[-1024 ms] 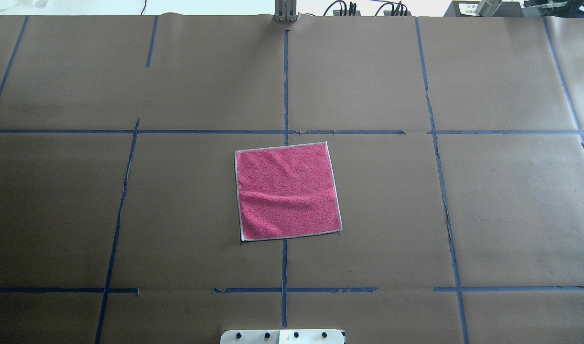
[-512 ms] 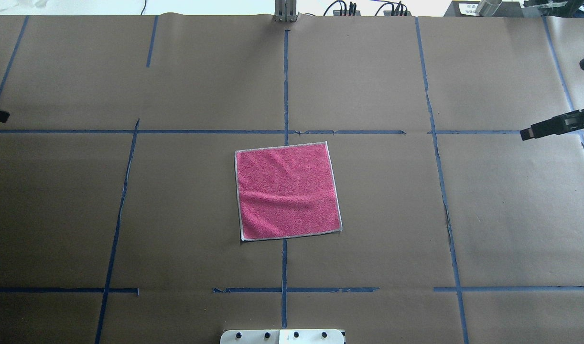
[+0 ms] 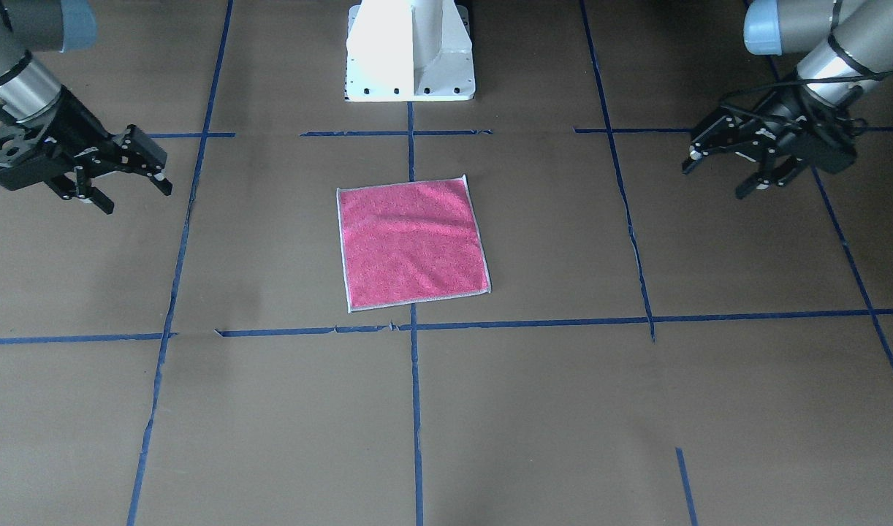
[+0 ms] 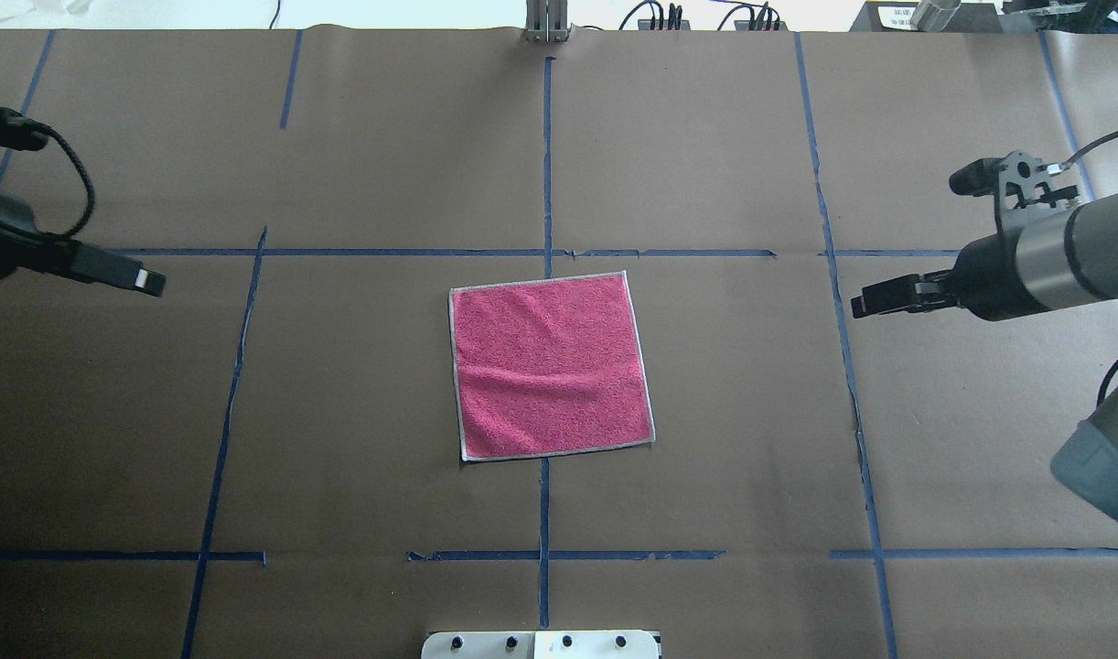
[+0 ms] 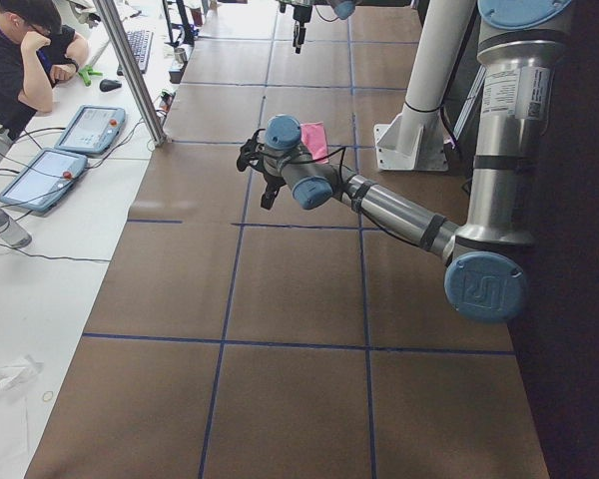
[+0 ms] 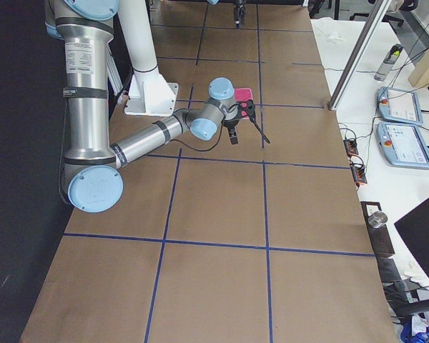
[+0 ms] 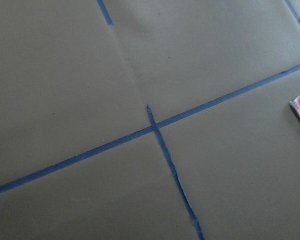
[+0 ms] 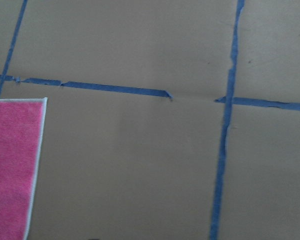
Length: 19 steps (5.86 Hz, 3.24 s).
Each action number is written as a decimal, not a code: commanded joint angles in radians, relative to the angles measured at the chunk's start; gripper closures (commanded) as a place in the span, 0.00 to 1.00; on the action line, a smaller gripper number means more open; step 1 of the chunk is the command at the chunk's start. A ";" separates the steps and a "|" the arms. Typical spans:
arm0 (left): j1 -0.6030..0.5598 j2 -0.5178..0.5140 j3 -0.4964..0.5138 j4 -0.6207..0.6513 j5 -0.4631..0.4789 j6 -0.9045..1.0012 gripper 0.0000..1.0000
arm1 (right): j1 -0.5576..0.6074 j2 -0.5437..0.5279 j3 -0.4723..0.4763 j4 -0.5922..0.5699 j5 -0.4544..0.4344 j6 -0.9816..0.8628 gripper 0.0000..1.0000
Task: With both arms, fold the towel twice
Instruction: 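Move both grippers in toward the near corners of the pink towel, then grasp the near corners of the pink towel with both grippers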
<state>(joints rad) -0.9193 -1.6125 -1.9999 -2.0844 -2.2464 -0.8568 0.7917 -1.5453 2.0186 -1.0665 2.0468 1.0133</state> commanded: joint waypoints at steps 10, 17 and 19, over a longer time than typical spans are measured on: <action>0.612 -0.429 0.158 0.331 0.559 -0.748 0.48 | -0.448 0.396 -0.156 -0.360 -0.439 0.453 0.13; 0.612 -0.480 0.236 0.325 0.573 -0.757 0.52 | -0.466 0.399 -0.163 -0.359 -0.458 0.455 0.14; 0.611 -0.488 0.251 0.323 0.574 -0.755 0.80 | -0.467 0.399 -0.163 -0.360 -0.458 0.455 0.14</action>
<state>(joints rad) -0.3071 -2.0979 -1.7536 -1.7607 -1.6726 -1.6133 0.3254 -1.1459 1.8560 -1.4255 1.5887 1.4679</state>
